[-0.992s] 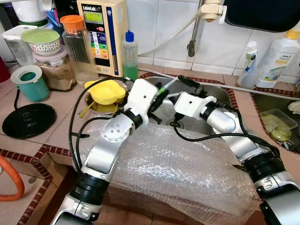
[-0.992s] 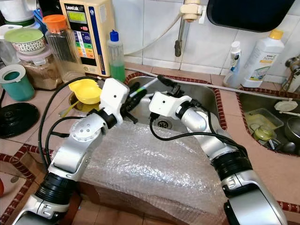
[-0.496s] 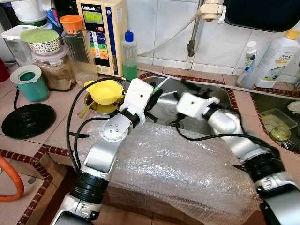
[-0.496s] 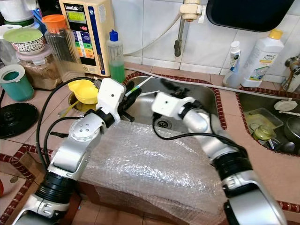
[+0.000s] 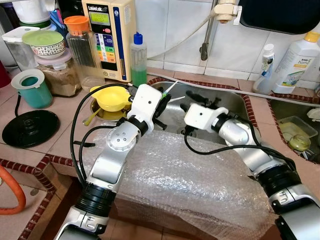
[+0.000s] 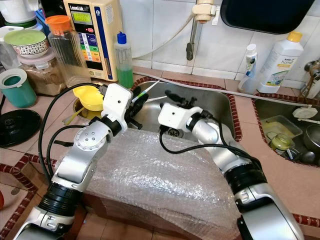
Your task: Kitchen organization
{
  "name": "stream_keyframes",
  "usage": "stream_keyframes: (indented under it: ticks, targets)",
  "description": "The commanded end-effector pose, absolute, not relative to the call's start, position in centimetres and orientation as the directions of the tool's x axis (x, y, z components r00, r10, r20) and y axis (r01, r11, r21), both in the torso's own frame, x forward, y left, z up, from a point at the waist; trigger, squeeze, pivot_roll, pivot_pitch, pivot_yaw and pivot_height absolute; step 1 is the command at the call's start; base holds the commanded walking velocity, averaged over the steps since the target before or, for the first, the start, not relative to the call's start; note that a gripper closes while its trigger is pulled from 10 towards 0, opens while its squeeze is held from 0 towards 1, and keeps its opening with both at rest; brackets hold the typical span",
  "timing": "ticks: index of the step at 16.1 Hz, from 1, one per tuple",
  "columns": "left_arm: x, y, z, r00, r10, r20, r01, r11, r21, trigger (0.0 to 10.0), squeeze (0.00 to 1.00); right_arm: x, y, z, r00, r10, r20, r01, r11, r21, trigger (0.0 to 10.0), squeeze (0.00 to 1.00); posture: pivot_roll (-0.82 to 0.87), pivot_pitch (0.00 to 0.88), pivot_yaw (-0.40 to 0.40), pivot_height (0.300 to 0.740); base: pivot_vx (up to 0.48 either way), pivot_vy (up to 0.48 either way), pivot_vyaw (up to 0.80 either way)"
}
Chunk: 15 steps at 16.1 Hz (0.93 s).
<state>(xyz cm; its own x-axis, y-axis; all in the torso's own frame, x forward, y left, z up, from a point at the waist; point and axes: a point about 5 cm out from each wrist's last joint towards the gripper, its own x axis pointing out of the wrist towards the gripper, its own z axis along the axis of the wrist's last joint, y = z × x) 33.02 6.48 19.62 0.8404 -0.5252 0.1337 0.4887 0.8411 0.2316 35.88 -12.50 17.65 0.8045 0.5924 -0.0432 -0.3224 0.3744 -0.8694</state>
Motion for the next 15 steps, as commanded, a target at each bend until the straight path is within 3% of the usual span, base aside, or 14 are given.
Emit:
stream_keyframes:
  ticks: [1, 9, 10, 15]
  targets:
    - [33.2, 6.2, 20.5, 0.836, -0.524, 0.164, 0.481, 0.843, 0.241, 1.2, 0.0, 35.9, -12.6, 17.6, 0.808, 0.587, -0.046, -0.33, 0.385, -0.862, 10.0, 0.0, 0.02, 0.0, -0.014, 0.74, 0.0, 0.0, 0.0]
    - [32.5, 5.0, 20.3, 0.819, -0.551, 0.161, 0.517, 0.83, 0.212, 1.4, 0.0, 37.0, -10.7, 18.4, 0.826, 0.563, 0.019, -0.277, 0.435, -0.857, 10.0, 0.0, 0.03, 0.0, -0.018, 0.74, 0.0, 0.0, 0.0]
    - [32.4, 4.8, 20.3, 0.815, -0.557, 0.161, 0.524, 0.826, 0.208, 1.4, 0.0, 37.1, -10.7, 18.4, 0.831, 0.555, 0.029, -0.269, 0.447, -0.853, 0.0, 0.0, 0.03, 0.0, -0.018, 0.74, 0.0, 0.0, 0.0]
    - [32.3, 4.8, 20.3, 0.816, -0.555, 0.161, 0.524, 0.828, 0.2, 1.5, 0.0, 37.5, -11.3, 18.1, 0.855, 0.518, 0.02, -0.254, 0.453, -0.855, 0.0, 0.0, 0.03, 0.0, -0.021, 0.74, 0.0, 0.0, 0.0]
